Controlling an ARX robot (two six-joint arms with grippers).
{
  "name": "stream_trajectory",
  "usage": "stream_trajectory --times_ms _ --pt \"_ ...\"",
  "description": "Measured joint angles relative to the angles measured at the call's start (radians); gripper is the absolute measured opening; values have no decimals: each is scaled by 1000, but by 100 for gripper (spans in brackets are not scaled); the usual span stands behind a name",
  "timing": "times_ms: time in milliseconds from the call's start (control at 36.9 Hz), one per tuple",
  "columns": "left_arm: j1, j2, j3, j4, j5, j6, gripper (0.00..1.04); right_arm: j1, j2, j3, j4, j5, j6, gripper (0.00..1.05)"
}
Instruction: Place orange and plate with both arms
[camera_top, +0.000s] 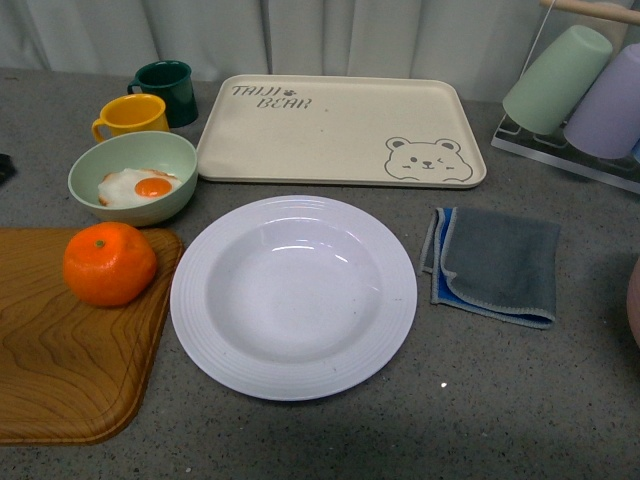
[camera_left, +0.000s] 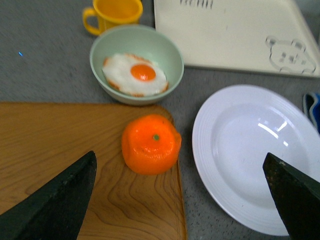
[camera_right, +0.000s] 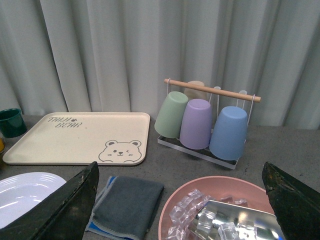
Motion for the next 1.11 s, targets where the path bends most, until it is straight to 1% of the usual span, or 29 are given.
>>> stream_trajectory --times_ms 108,162,244,406,677,812,948,975,1110 --pt "5 294 113 8 27 34 98 0 0 0 0 0 0 95" --pt "8 385 147 14 49 48 98 0 0 0 0 0 0 95" --pt "16 483 198 9 50 58 98 0 0 0 0 0 0 95" --pt "25 571 265 -3 61 53 98 0 0 0 0 0 0 95" --pt "23 686 354 -24 28 80 98 0 0 0 0 0 0 95" --pt "23 704 376 -48 51 78 98 0 0 0 0 0 0 95" --pt "19 713 396 -103 73 65 98 0 0 0 0 0 0 95" --pt "19 719 405 -126 76 55 97 0 0 0 0 0 0 95" --pt "19 740 415 -161 57 58 80 0 0 0 0 0 0 95"
